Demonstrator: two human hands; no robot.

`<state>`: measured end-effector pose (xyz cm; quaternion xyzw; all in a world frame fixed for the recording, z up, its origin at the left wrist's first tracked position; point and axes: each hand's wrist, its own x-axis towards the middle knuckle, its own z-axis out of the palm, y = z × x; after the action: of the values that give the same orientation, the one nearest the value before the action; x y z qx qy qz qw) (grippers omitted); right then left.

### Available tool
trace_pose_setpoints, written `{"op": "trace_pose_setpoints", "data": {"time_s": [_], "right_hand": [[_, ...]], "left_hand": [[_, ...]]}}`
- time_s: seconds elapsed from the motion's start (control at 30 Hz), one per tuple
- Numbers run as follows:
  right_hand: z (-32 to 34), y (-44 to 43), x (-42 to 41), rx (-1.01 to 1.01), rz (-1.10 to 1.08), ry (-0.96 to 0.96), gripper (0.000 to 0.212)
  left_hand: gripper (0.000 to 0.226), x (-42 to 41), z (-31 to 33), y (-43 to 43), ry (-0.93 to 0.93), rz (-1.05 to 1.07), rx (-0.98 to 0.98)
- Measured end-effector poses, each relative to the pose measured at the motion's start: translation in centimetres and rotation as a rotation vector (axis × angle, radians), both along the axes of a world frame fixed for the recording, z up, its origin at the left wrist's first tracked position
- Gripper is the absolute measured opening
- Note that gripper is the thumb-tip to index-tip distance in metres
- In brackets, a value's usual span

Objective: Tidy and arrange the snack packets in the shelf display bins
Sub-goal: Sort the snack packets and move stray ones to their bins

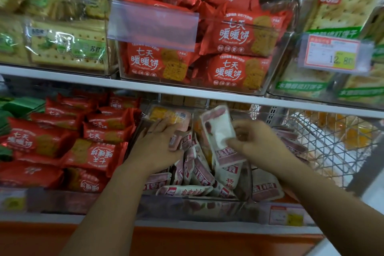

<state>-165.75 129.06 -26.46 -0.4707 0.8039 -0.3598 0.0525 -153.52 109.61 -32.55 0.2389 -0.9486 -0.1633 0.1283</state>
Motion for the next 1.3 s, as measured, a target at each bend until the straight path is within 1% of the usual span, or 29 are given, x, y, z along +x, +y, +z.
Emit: {"op": "trace_pose_setpoints", "data": {"time_s": [0.03,0.1,0.13,0.2,0.23,0.33,0.4,0.43,0.47,0.5,0.53,0.57,0.6,0.67,0.7,0.73,0.77,0.83,0.9,0.97,1.03,1.13,1.23,1.3], "right_hand": [[0.1,1.3,-0.1,-0.085,-0.023,0.017,0.017],[-0.3,3.8,-1.1,-0.146,-0.126,0.215,0.022],[-0.7,4.9,-1.8,-0.134,-0.198,0.334,0.022],[-1.8,6.4,-3.9,-0.096,-0.325,0.513,0.024],[-2.5,6.9,-5.0,-0.08,-0.364,0.568,0.024],[-3.6,6.9,-8.3,-0.026,-0.439,0.642,0.022],[-4.0,5.9,-10.4,0.088,-0.476,0.729,0.02],[-4.2,5.3,-11.5,0.18,-0.499,0.724,0.023],[-4.3,4.5,-12.2,0.274,-0.511,0.686,0.027],[-4.4,3.9,-12.8,0.395,-0.48,0.626,0.032],[-4.5,3.3,-13.2,0.502,-0.394,0.558,0.036],[-4.5,3.0,-13.2,0.566,-0.307,0.482,0.041],[-4.3,2.9,-13.0,0.554,-0.246,0.396,0.045],[-3.6,3.3,-12.2,0.455,-0.185,0.229,0.05],[-3.2,3.6,-11.7,0.407,-0.162,0.173,0.053],[-2.9,3.8,-11.1,0.352,-0.148,0.156,0.056],[-2.6,3.9,-10.3,0.285,-0.142,0.179,0.056],[-1.6,3.4,-7.8,0.155,-0.094,0.271,0.049],[-0.4,2.2,-4.6,0.105,0.038,0.326,0.04],[0.4,0.6,-1.6,0.154,0.212,0.306,0.037],[0.2,-1.3,0.5,0.299,0.303,0.264,0.043],[-1.2,-3.8,2.2,0.501,0.29,0.16,0.06],[-3.0,-5.7,2.6,0.548,0.237,0.077,0.073],[-3.7,-7.0,2.6,0.558,0.198,0.115,0.073]], "left_hand": [[0.068,0.0,0.0,0.1,0.03,0.008,0.004],[0.061,0.1,-0.1,0.5,0.112,0.021,-0.023],[0.059,0.1,-0.1,0.7,0.133,0.025,-0.053],[0.053,0.2,0.0,1.5,0.134,0.026,-0.12],[0.048,0.3,0.1,2.1,0.137,0.015,-0.141],[0.028,0.4,0.5,3.5,0.151,-0.026,-0.183],[0.027,0.4,0.6,3.9,0.065,-0.006,-0.201],[0.032,0.4,0.5,3.9,0.003,0.012,-0.201],[0.037,0.4,0.4,3.7,-0.052,0.025,-0.195],[0.042,0.4,0.2,3.5,-0.086,0.032,-0.186],[0.044,0.4,0.1,3.2,-0.098,0.037,-0.172],[0.044,0.3,0.0,3.0,-0.097,0.04,-0.158],[0.043,0.3,0.1,2.8,-0.085,0.042,-0.144],[0.039,0.3,0.3,2.7,-0.05,0.042,-0.119],[0.036,0.3,0.3,2.6,-0.029,0.041,-0.111],[0.034,0.3,0.3,2.6,-0.006,0.041,-0.11],[0.032,0.4,0.2,2.5,0.019,0.042,-0.108],[0.031,0.6,0.0,2.2,0.067,0.039,-0.095],[0.033,0.8,-0.2,1.8,0.099,0.028,-0.079],[0.034,1.0,-0.4,1.5,0.14,0.007,-0.061],[0.034,1.2,-0.6,1.1,0.195,-0.032,-0.02],[0.035,1.5,-0.4,0.7,0.257,-0.077,0.112],[0.036,1.9,0.0,0.6,0.285,-0.085,0.21],[0.036,2.0,0.3,0.7,0.303,-0.081,0.25]]}}
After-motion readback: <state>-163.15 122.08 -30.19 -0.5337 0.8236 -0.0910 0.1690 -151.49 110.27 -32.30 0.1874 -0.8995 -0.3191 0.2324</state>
